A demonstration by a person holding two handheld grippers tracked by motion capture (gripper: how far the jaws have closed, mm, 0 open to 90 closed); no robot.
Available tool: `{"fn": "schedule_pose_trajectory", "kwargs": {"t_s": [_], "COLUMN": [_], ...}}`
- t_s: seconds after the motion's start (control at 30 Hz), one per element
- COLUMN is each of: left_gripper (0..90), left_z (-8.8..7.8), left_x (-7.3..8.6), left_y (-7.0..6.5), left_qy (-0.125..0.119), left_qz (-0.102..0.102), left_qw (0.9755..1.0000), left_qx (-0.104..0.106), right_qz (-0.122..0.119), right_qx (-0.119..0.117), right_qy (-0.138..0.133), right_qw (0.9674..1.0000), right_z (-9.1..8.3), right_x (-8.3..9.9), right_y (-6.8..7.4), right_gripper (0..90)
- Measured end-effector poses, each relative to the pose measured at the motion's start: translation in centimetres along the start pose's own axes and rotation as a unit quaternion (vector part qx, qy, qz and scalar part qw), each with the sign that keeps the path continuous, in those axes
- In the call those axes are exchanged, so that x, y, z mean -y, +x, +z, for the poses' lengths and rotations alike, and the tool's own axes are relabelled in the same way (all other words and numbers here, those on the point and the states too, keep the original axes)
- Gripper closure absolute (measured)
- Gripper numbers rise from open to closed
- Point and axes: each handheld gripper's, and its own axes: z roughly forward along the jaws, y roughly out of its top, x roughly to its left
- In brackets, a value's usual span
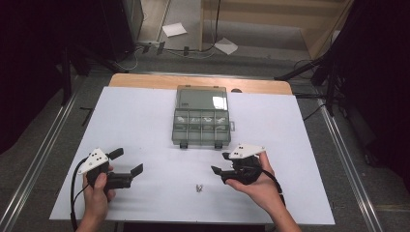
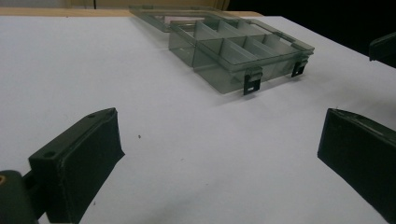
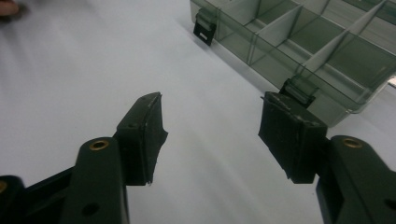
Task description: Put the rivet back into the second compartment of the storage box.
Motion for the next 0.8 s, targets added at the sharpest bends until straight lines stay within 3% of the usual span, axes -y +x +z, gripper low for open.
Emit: {"fn": "schedule_pose_trajectory", "kwargs": {"t_s": [0.43, 0.6, 0.8], "left_gripper": [0.0, 0.0, 0.0], "left_z": [0.1, 0.1, 0.1], "left_x": [0.0, 0.0, 0.0], "left_y": [0.0, 0.0, 0.0], "left_qy": [0.005, 0.004, 0.010], "left_qz": [0.006, 0.005, 0.008], "left_qw": [1.0000, 1.0000, 0.9999], "left_qx": [-0.002, -0.002, -0.003], "right_qz": [-0.030, -0.044, -0.071], "right_qx": [-0.039, -0.071, -0.099], "right_qy": [0.038, 0.059, 0.091], "right_qw": [0.9981, 0.9947, 0.9884], "right_z": [1.1, 1.6, 2.4], "right_x": [-1.1, -1.4, -1.6], "right_y": [0.7, 1.2, 1.9], "right_gripper": [53.2, 58.9, 63.9]}}
